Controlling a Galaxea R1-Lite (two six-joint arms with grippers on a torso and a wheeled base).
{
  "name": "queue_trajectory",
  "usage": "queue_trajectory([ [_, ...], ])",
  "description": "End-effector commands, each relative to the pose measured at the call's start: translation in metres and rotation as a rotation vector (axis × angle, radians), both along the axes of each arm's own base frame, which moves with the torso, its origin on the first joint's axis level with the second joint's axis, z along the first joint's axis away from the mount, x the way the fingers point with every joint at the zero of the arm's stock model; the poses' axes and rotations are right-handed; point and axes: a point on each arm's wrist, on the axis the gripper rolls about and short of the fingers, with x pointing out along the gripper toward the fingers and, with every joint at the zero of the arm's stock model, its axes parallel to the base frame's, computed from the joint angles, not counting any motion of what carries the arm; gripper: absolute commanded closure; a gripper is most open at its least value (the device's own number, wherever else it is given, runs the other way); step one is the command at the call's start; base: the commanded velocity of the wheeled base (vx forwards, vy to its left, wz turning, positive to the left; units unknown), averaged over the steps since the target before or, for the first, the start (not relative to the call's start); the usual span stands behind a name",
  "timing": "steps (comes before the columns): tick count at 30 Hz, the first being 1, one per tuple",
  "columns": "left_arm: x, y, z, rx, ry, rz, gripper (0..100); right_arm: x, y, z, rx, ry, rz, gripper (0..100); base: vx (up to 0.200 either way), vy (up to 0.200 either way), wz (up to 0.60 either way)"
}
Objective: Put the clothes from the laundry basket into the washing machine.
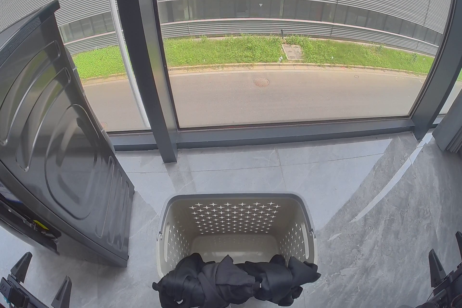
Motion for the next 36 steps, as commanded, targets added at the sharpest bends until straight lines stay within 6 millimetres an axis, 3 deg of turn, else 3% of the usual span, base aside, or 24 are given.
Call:
queue_trajectory([
  [1,0.0000,0.0000,-0.0053,-0.001,0.000,0.000,0,0.0001,0.0000,-0.0052,0.001,0.002,0.000,0,-0.200,0.000,0.00],
  [14,0.0000,0.0000,-0.0053,-0.001,0.000,0.000,0,0.0001,0.0000,-0.0052,0.001,0.002,0.000,0,-0.031,0.000,0.00],
  [23,0.0000,0.0000,-0.0053,0.001,0.000,-0.002,0,0.0001,0.0001,-0.0052,0.000,0.002,0.002,0,-0.200,0.000,0.00],
  [36,0.0000,0.0000,-0.0053,-0.004,0.000,-0.001,0,0.0001,0.0000,-0.0052,0.000,0.002,0.000,0,0.000,0.000,0.00],
])
